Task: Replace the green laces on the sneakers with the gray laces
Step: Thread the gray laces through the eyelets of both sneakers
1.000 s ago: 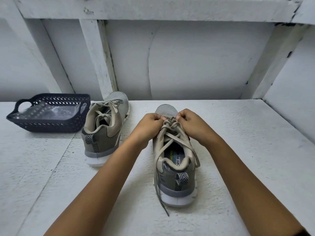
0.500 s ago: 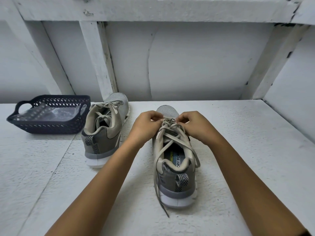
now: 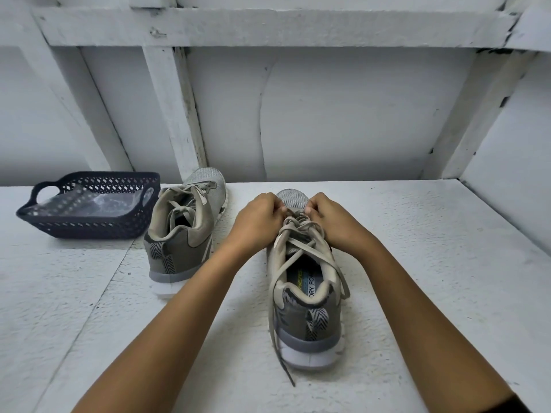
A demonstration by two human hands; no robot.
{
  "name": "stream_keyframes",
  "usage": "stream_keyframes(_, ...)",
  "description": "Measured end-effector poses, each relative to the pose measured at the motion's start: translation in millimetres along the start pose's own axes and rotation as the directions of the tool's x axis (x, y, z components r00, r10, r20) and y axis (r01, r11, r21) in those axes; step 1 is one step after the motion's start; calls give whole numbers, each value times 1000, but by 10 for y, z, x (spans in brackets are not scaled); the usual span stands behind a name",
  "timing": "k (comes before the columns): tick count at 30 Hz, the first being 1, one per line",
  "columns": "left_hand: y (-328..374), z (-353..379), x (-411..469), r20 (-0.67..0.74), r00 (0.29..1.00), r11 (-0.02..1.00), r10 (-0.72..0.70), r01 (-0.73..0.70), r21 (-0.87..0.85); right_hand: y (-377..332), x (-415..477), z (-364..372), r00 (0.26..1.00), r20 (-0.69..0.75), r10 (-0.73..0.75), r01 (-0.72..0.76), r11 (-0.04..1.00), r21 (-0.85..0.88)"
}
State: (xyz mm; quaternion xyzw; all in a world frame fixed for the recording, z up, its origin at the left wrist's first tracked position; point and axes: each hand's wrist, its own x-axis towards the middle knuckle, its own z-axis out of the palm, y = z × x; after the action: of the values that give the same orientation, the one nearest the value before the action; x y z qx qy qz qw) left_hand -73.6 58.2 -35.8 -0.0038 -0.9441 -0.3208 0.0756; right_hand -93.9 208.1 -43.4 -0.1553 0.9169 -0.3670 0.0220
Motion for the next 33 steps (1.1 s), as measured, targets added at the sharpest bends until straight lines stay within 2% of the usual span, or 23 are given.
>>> stream_keyframes(3,-29,-1,23,-13,1000,999,7,-7,-45,-11,-6,-26,997,-77,8,-3,998,59)
stream_keyframes(12,-109,-52,14,-1,997,992,82,-82,-94,-19,-27,-66,995,-85,-57,52,997,-55)
stream_keyframes(19,-77,-20,115,111,983,976,146,-162,149,-2,32,7,995,-58,-86,69,966,-249)
stream_keyframes(25,-75,46,146,83,989,987,125,-132,93,21,41,35,986,-143,-81,54,982,-181)
stream_keyframes(29,-98,80,164,70,991,991,116,-120,56,31,53,56,982,-165,-88,59,983,-173)
stream_keyframes(33,-143,85,184,18,992,992,127,-127,-6,40,95,33,987,-159,-39,26,997,-79)
